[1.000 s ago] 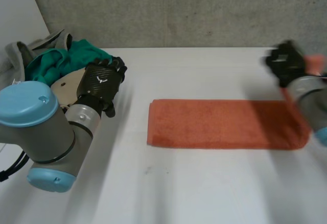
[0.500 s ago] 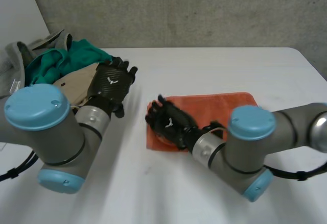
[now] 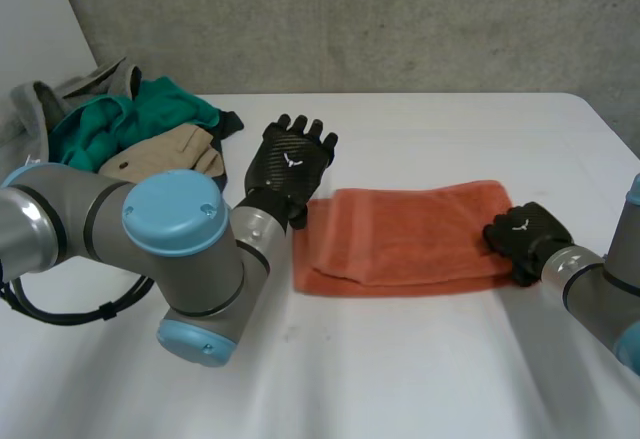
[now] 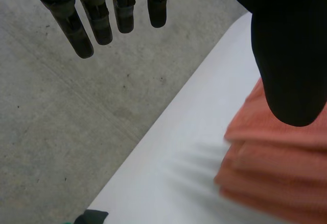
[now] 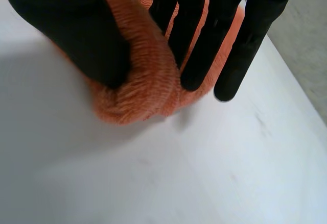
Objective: Fold the laundry.
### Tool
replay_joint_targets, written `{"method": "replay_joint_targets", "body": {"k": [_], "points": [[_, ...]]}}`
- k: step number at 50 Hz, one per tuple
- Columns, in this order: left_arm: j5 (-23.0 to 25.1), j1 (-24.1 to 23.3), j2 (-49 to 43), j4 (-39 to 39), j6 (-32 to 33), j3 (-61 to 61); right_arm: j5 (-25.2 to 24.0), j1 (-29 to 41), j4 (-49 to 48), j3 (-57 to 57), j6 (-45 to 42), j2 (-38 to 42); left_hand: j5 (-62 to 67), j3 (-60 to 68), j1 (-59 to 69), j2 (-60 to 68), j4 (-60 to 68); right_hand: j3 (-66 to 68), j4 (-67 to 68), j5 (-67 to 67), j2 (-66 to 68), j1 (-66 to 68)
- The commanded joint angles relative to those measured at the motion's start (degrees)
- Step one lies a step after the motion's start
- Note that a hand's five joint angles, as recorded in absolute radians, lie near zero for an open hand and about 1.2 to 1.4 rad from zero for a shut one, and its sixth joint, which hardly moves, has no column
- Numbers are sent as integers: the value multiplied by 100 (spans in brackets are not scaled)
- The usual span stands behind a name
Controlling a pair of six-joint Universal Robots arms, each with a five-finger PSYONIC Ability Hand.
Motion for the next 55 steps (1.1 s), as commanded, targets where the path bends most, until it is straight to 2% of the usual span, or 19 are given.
{"method": "replay_joint_targets", "body": {"k": [1,5,9,13,18,20,21,23,26,30,31,34,35,39,44,50,55], "points": [[2,87,233,-19,5,-274,716,85,-205,-433,-301,-6,-203,-143,-17,-104,-82,2368,2367,2420,2215,3221],[11,272,541,-19,-12,-502,673,654,-328,-653,-388,-191,-220,-160,-34,-121,-98,2368,2367,2420,2215,3221],[11,448,778,-19,-21,-687,174,1804,-915,-847,-791,-209,-220,-160,-34,-121,-98,2368,2367,2420,2215,3221],[20,588,901,-19,-21,-880,-432,2526,-1224,-742,-1283,115,-220,-160,-34,-121,-98,2368,2367,2420,2215,3221],[37,659,954,-19,-30,-1091,-917,3003,-1154,-654,-1918,608,-237,-177,-51,-138,-115,2368,2367,2420,2215,3221],[38,659,945,-10,-30,-1118,-971,3012,-1119,-653,-2006,661,-237,-177,-51,-138,-115,2368,2367,2420,2215,3221],[38,659,937,-2,-30,-1127,-936,3012,-1128,-653,-1989,627,-237,-177,-51,-138,-115,-590,-592,-538,-744,263],[38,659,928,7,-30,-1075,-813,3012,-1128,-645,-1788,557,-253,-193,-67,-155,-132,-4632,-4633,-4580,-4785,-3779],[38,641,901,42,-39,-978,-689,2951,-1137,-583,-1270,329,-237,-177,-51,-138,-115,-4632,-4633,-4580,-4785,-3779],[29,571,858,51,-56,-609,-759,2398,-1198,-311,538,-664,-220,-160,-34,-121,-99,-4632,-4633,-4580,-4785,-3779],[29,493,805,51,-135,-434,-821,2162,-1216,-224,1387,-1014,-203,-143,-17,-105,-82,-4632,-4633,-4580,-4785,-3779],[38,325,682,51,-363,-144,-874,1826,-1146,-196,2587,-1289,-119,-59,67,-21,2,-4632,-4633,-4580,-4785,-3779],[46,229,586,51,-529,92,-874,1616,-1093,-214,3235,-1403,-102,-42,84,-4,19,-4632,-4633,-4580,-4785,-3779],[73,71,235,-1,-951,629,-865,1107,-699,-275,4074,-1579,-52,8,134,47,70,-4632,-4633,-4580,-4785,-3779],[46,-316,-276,-308,-1181,1236,-935,797,198,-705,4067,-1387,32,93,218,131,154,-4632,-4633,-4580,-4785,-3779],[-41,-606,-881,-1168,-1190,1711,-1041,788,1217,-1758,4041,-150,82,143,268,181,204,-4632,-4633,-4580,-4785,-3779],[-384,-721,-1287,-1758,-1155,1967,-1023,797,1482,-2147,3795,494,49,109,235,148,171,-4632,-4633,-4580,-4785,-3779]]}}
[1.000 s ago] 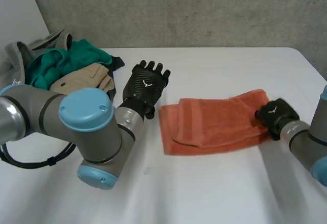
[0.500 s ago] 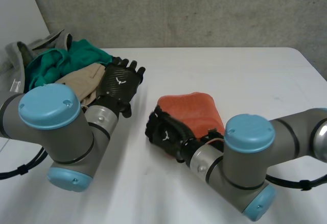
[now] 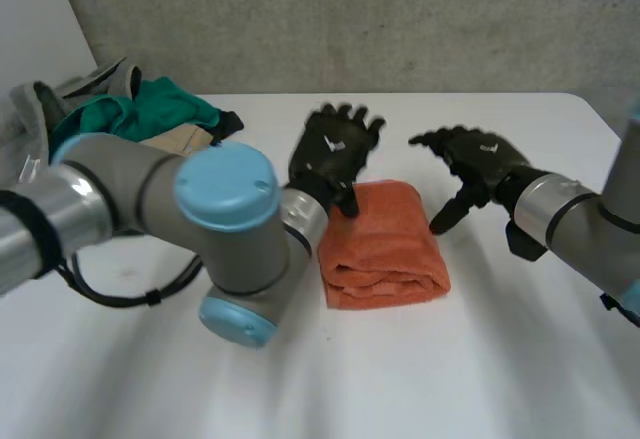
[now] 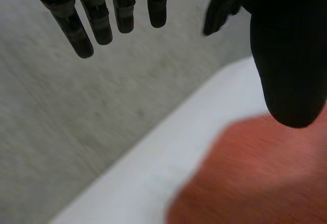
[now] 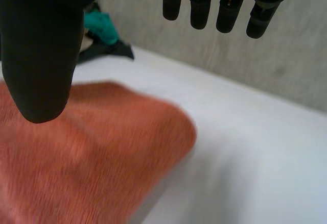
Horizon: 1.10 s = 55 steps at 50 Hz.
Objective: Fold the laundry.
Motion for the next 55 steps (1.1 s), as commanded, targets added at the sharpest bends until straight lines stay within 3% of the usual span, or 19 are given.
{"method": "replay_joint_targets", "body": {"k": [1,6,10,19,23,30,32,41,55], "points": [[-389,-165,-584,-905,83,356,27,43,473,-676,-405,1047,49,109,218,146,168,-183,-173,-248,-198,-308],[-583,-156,-769,-1310,109,409,159,105,491,-790,-967,1487,16,76,184,113,134,-183,-173,-248,-198,-308],[-644,-156,-778,-1652,337,409,561,131,517,-843,-1441,1689,-68,-8,101,29,50,-183,-173,-248,-198,-308],[-618,-182,-515,-1855,452,348,844,307,421,-615,-1733,1040,-119,-59,50,-22,0,-183,-173,-248,-198,-308],[-592,-156,-6,-1767,417,155,897,272,9,-185,-1523,574,-186,-126,-18,-89,-68,-183,-173,-248,-198,-308],[-548,-42,987,-1284,365,-416,1029,202,-827,940,-469,-366,-237,-177,-68,-139,-118,-183,-173,-248,-198,-308],[-346,125,1356,-1196,294,-715,985,149,-871,1291,-29,-525,-237,-177,-68,-139,-118,-183,-173,-248,-198,-308],[937,468,1920,-1161,-268,-1559,608,105,-1003,1952,719,-333,-203,-143,-34,-106,-85,-183,-173,-248,-198,-308],[1052,556,1973,-1152,-427,-1832,449,219,-1627,1574,807,837,-153,-93,16,-56,-34,363,372,297,347,237]]}}
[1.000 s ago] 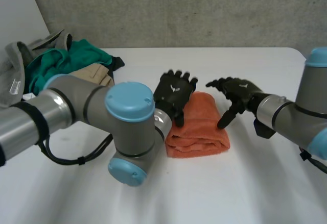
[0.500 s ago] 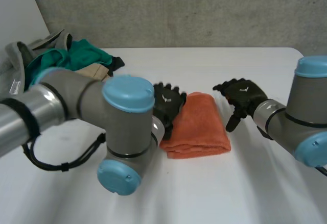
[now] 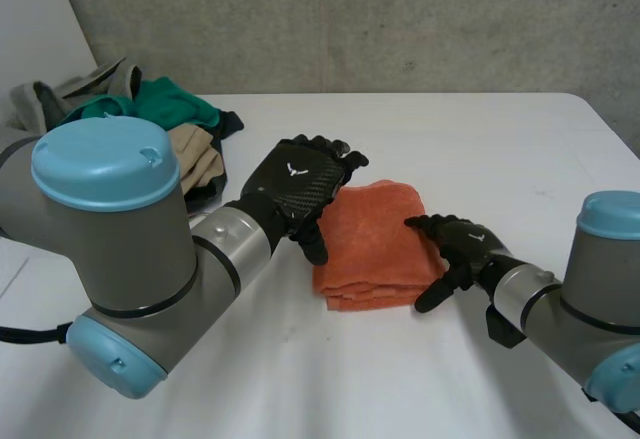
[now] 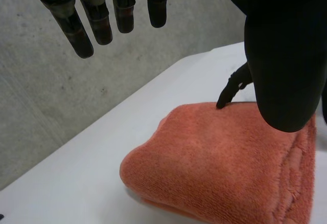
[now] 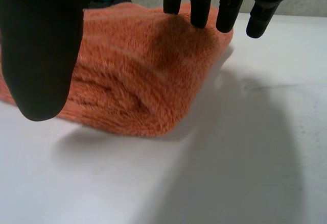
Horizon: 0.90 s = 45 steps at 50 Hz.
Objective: Fold the laundry.
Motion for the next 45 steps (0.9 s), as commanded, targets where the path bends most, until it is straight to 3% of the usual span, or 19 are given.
{"method": "replay_joint_targets", "body": {"k": [1,2,5,6,7,8,20,32,39,45], "points": [[-30,-7,14,1,5,-20,18,80,-230,-330,-18,538,-152,-92,33,-54,-31,479,489,419,464,536],[-30,-7,23,1,5,-29,18,89,-230,-365,-27,582,-152,-92,33,-54,-31,680,690,620,665,737],[-30,-16,40,1,5,-38,9,107,-282,-427,-9,644,-152,-92,33,-54,-31,3113,3123,3052,3098,3169],[-30,-16,40,1,5,-38,17,107,-317,-436,-1,644,-135,-76,50,-37,-14,4154,4164,4093,4139,4210],[-30,-16,40,1,5,-38,18,124,-405,-462,8,644,-135,-76,50,-37,-14,6396,6405,6335,6381,6452],[-30,-16,40,1,5,-38,18,133,-449,-471,26,644,-135,-76,50,-37,-14,6812,6822,6751,6797,6868],[-4,-16,190,1,5,-64,536,63,-643,-1621,571,864,-135,-76,50,-37,-14,6816,6826,6756,6801,6872],[-4,-51,190,19,22,146,870,-552,-63,-3652,500,1953,-135,-76,50,-37,-14,6816,6826,6756,6801,6872],[-4,-95,102,72,31,384,1257,-1088,288,-5250,439,2823,-135,-76,50,-37,-14,6816,6826,6756,6801,6872],[-4,-305,-30,72,22,542,1248,-1659,1474,-7473,272,3939,-135,-76,50,-37,-14,6816,6826,6756,6801,6872]]}}
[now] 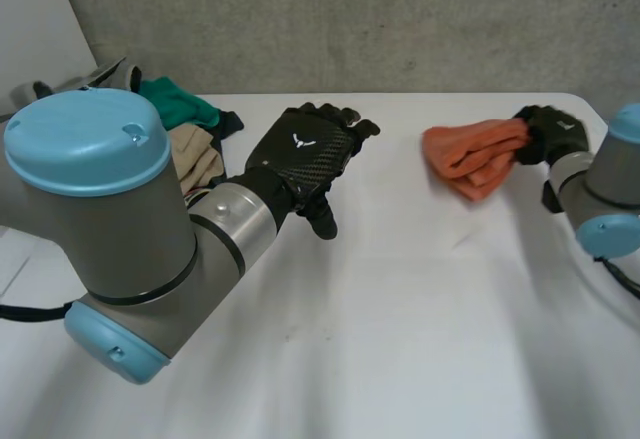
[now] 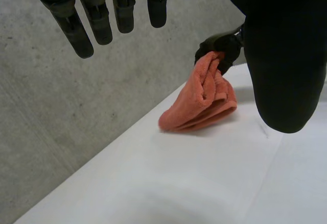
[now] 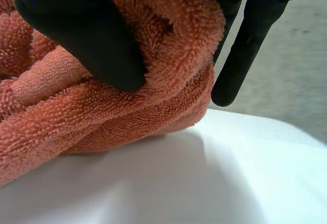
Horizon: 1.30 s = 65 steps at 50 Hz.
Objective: Fold the laundry.
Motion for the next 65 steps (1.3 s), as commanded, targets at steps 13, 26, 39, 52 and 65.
{"method": "replay_joint_targets", "body": {"k": [13,26,39,52,65], "points": [[11,-668,-94,12,5,177,-31,-1507,1316,-3196,-988,1604,-168,-110,16,-71,-47,3284,1129,1357,3556,4453],[11,-704,-76,12,5,168,-24,-1709,1325,-3179,-1426,1701,-169,-110,16,-71,-47,-3716,-5871,-5643,-3444,-2547],[-7,-686,-15,3,5,80,1067,-1482,439,-2531,-4265,1157,-169,-110,16,-71,-47,-3716,-5871,-5643,-3444,-2547],[-60,-476,415,29,5,80,382,-647,-2119,1547,-4363,-1840,-169,-110,16,-71,-47,-3716,-5871,-5643,-3444,-2547],[-253,2116,549,1084,672,431,-2420,347,-2842,5257,-3713,-4389,17,75,201,114,138,-3716,-5871,-5643,-3444,-2547]]}}
